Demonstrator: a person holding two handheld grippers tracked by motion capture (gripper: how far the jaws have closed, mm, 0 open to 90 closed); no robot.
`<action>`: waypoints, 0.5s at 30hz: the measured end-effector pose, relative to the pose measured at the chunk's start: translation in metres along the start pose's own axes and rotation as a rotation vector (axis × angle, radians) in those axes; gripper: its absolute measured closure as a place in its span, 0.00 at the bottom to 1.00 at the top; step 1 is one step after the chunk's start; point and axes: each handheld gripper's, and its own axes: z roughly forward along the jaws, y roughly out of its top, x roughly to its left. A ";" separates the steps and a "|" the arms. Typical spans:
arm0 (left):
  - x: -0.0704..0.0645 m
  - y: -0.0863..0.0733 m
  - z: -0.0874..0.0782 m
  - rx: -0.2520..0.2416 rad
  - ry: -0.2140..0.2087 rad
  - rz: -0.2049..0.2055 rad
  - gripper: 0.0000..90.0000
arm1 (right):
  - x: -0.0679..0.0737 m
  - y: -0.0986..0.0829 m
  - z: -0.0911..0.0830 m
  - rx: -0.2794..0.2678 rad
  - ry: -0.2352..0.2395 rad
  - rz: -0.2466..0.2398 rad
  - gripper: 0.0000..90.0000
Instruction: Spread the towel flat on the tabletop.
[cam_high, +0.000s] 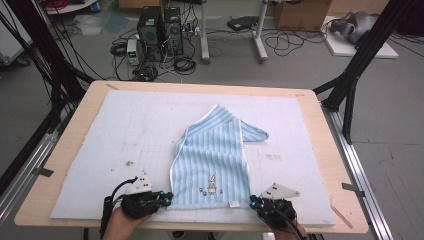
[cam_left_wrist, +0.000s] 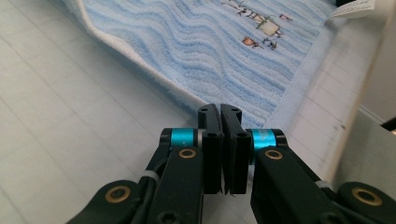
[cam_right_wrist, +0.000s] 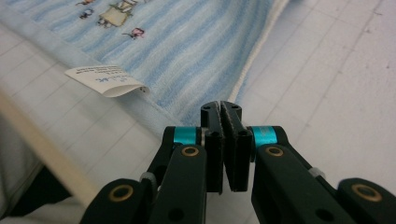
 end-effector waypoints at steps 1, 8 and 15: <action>-0.001 -0.003 -0.002 -0.006 -0.009 -0.001 0.97 | 0.000 -0.004 -0.002 -0.009 0.012 0.004 0.98; -0.010 -0.015 -0.013 -0.015 -0.077 0.010 0.95 | 0.009 -0.022 -0.019 -0.053 0.054 0.023 0.96; 0.003 0.004 -0.016 -0.139 0.009 -0.049 0.52 | -0.002 -0.009 -0.025 -0.130 -0.006 0.086 0.76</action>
